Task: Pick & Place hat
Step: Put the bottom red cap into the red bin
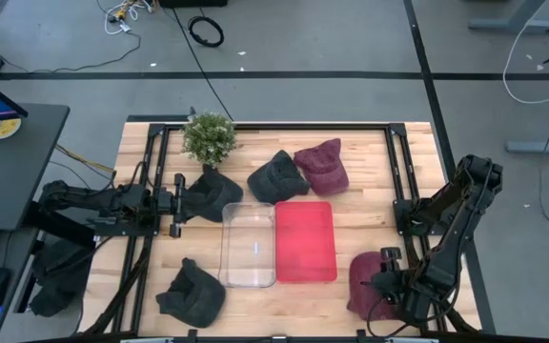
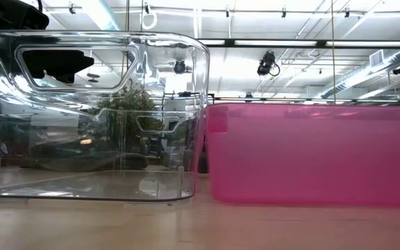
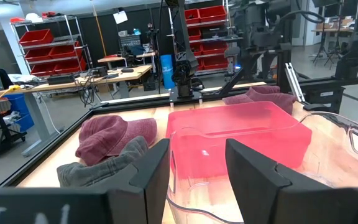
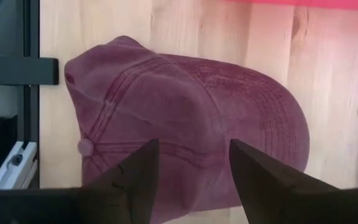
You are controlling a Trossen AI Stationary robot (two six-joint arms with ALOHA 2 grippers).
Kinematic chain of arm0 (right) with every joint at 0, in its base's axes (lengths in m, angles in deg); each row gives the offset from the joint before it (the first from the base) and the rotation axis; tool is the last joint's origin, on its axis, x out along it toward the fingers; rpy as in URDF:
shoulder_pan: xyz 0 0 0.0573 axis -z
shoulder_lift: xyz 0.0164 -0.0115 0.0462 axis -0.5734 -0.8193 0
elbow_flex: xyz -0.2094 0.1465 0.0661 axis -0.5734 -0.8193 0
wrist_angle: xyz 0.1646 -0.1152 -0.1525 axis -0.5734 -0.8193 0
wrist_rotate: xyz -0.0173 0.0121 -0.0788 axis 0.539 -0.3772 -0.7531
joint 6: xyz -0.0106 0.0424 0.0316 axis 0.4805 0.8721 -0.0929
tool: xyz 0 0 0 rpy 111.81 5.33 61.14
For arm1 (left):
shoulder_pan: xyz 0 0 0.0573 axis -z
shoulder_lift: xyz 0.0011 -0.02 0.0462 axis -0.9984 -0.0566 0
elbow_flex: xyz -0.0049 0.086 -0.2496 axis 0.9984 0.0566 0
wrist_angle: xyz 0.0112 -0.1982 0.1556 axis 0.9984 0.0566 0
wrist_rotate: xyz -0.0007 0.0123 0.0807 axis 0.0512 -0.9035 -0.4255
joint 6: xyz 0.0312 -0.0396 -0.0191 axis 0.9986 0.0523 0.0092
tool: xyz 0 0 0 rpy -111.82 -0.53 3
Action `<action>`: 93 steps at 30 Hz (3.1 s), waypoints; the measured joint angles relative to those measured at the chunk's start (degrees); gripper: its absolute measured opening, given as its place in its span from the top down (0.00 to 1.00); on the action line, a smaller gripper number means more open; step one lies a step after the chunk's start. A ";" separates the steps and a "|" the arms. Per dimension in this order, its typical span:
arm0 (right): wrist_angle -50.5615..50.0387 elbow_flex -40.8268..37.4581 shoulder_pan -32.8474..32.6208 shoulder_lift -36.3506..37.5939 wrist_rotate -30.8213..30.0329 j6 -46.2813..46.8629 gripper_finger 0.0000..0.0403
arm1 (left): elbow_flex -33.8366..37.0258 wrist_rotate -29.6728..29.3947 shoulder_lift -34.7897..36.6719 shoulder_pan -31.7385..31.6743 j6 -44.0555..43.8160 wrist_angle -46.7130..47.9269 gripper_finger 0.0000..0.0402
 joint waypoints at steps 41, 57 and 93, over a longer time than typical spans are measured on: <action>7.07 -8.94 0.06 0.02 -1.41 -2.65 0.51 | 0.00 0.00 0.00 -0.02 0.01 -0.02 0.60; 18.52 -17.16 0.07 0.09 -0.32 2.79 0.51 | 0.00 0.00 0.01 -0.01 0.01 -0.02 0.60; 32.34 -16.80 0.15 -0.02 -2.46 -8.52 0.51 | 0.00 0.00 0.00 0.00 0.01 0.00 0.60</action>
